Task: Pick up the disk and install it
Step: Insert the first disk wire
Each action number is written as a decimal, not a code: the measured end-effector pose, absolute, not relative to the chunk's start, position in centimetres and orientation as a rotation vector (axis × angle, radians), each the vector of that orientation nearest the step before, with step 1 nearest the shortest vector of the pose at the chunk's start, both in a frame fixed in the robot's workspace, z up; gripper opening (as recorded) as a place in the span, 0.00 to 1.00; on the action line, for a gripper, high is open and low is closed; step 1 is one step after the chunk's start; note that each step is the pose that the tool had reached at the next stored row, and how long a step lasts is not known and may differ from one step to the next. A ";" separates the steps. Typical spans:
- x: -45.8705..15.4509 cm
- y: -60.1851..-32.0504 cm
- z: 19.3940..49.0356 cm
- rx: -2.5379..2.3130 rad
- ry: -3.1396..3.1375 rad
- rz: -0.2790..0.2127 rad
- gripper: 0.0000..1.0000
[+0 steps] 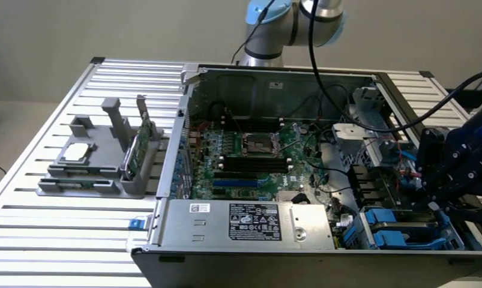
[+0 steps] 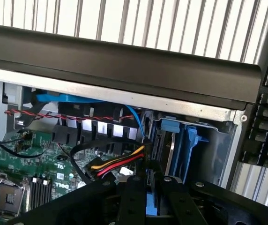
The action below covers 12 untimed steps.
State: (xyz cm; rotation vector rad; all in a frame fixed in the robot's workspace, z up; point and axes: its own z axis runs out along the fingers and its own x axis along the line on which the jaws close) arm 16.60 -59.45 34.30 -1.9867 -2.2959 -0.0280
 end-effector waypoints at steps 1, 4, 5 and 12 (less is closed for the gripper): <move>16.6 -59.5 34.3 -1.998 -2.287 -0.026 0.16; 16.6 -59.5 34.4 -2.034 -2.256 -0.020 0.16; 16.6 -59.5 34.4 -2.046 -2.246 -0.018 0.16; 16.7 -59.5 34.5 -2.114 -2.176 0.015 0.16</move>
